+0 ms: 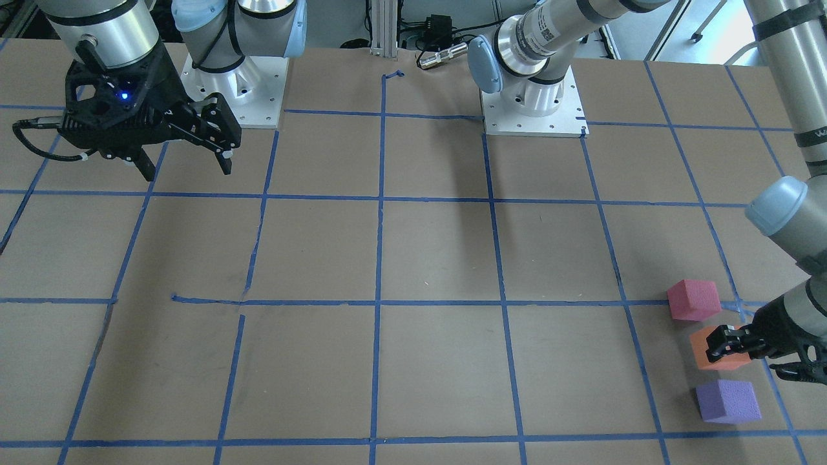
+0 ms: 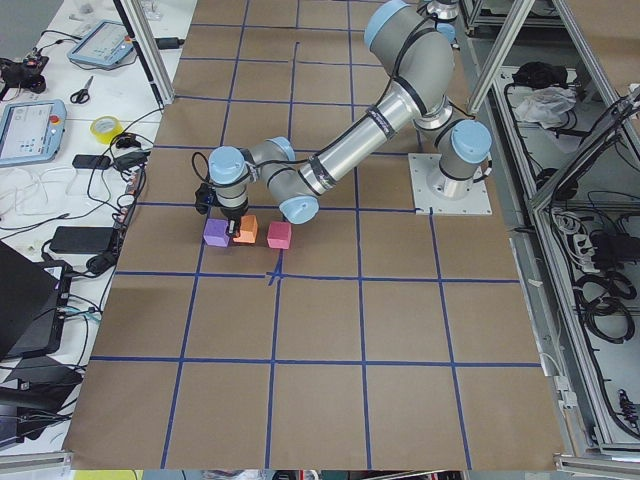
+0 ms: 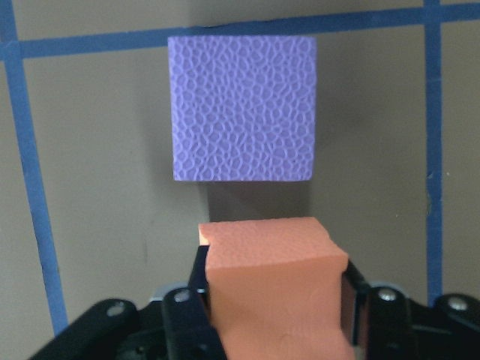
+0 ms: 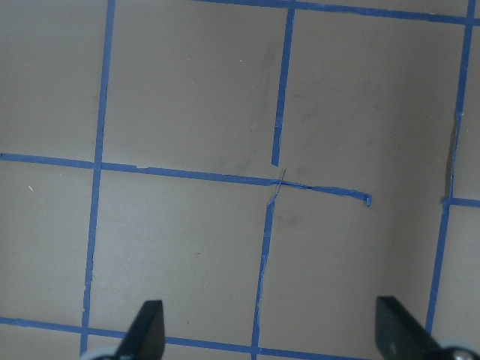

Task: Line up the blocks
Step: 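Lower the orange cube between the purple and pink cubes and release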

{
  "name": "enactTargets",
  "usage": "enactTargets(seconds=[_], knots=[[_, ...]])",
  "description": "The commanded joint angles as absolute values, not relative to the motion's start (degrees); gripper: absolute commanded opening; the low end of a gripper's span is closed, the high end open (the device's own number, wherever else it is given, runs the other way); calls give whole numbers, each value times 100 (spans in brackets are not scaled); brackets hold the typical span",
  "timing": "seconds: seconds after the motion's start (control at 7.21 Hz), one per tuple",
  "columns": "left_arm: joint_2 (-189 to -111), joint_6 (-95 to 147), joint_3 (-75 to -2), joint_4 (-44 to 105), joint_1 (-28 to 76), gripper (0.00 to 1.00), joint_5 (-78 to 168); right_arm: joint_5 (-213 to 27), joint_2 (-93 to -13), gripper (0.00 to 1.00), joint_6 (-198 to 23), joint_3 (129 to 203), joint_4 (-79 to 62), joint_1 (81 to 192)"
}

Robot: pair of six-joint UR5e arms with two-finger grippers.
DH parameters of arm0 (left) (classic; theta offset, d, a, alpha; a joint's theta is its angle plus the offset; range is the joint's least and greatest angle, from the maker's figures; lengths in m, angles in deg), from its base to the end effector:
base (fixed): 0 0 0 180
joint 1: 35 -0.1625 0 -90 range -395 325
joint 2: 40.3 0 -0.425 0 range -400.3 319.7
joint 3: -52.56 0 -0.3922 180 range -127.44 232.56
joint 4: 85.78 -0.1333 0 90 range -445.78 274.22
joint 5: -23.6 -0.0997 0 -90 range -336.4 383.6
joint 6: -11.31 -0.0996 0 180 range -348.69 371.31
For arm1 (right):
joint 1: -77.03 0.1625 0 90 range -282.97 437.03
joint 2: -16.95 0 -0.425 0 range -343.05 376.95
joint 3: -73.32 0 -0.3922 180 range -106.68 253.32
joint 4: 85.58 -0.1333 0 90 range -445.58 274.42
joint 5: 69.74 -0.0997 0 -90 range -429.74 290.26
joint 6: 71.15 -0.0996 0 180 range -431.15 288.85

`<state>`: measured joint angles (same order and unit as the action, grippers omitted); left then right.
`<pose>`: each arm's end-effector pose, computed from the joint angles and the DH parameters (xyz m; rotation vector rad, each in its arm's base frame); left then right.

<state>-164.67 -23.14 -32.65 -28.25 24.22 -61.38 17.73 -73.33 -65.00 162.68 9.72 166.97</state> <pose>0.2288 -0.6617 0.2256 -0.1024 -3.0902 0.1387 0.1372 -0.5001 0.5057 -0.1683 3.0941 -0.1718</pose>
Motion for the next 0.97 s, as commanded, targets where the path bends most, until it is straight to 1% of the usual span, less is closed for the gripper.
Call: enactTargets(seconds=[0.0, 0.14, 0.28, 0.42, 0.55, 0.69, 0.83], knots=[[-16589, -2279, -3296, -2899, 2415, 0, -6130, 1754, -7340, 100, -6500, 16271, 1162, 16703], [-16616, -2296, -3296, -2900, 2398, 1, -6147, 1771, -7332, 100, -6482, 16271, 1162, 16695], [-16625, -2279, -3287, -3005, 2415, 19, -6139, 1806, -7331, 100, -6482, 16271, 1162, 16695], [-16634, -2296, -3313, -3336, 2415, 64, -6121, 1832, -7331, 100, -6482, 16280, 1154, 16695], [-16442, -2279, -3427, -3314, 2467, 100, -6164, 1824, -7331, 100, -6482, 16280, 1153, 16703], [-16153, -2270, -3428, -3052, 2529, 100, -6200, 1833, -7331, 100, -6482, 16280, 1153, 16703], [-15654, -1965, -3323, -2345, 2677, 100, -6139, 1807, -7331, 100, -6482, 16280, 1153, 16703]])
